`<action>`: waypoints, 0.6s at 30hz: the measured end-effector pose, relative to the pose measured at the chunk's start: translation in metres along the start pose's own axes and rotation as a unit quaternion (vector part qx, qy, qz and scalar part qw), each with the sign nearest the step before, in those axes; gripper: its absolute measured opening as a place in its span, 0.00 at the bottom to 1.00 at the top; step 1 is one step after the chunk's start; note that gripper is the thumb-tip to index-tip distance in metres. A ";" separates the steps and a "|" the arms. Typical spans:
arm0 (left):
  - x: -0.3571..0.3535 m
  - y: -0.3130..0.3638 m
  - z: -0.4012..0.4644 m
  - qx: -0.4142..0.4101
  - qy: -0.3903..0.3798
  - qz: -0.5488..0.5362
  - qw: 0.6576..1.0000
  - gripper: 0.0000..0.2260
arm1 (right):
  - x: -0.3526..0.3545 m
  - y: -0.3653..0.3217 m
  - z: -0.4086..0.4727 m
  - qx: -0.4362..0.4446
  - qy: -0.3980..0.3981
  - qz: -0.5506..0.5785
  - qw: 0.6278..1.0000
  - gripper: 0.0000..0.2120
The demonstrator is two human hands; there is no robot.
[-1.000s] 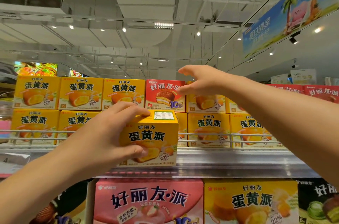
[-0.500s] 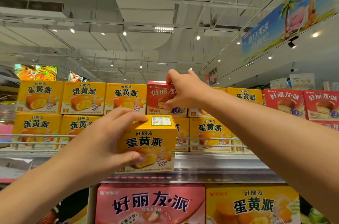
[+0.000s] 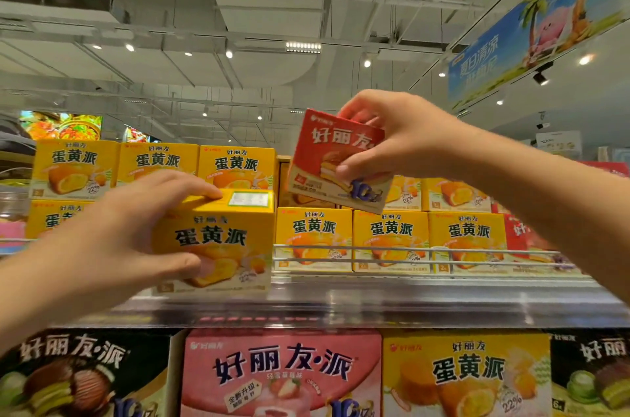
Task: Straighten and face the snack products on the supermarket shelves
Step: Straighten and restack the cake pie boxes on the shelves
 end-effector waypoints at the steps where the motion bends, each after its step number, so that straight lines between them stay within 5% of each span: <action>1: 0.007 -0.003 0.002 0.005 0.006 0.003 1.000 0.30 | 0.004 0.002 -0.009 -0.003 -0.003 0.017 1.000 0.29; 10: 0.038 0.026 0.100 0.044 0.006 -0.074 0.996 0.29 | -0.023 0.028 -0.091 -0.020 -0.101 0.068 0.992 0.28; 18: -0.003 0.030 0.202 0.066 -0.050 0.142 0.986 0.30 | -0.029 0.046 -0.114 -0.033 -0.123 0.093 0.987 0.28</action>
Point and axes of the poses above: each hand's wrist, its own z-axis towards the middle knuckle, its own x-axis out of the back of the hand, y = z × x, the point moved 5 cm from there along z, towards the middle knuckle, and after that the axes turned 9 degrees about -z, right-handed, at the moved point
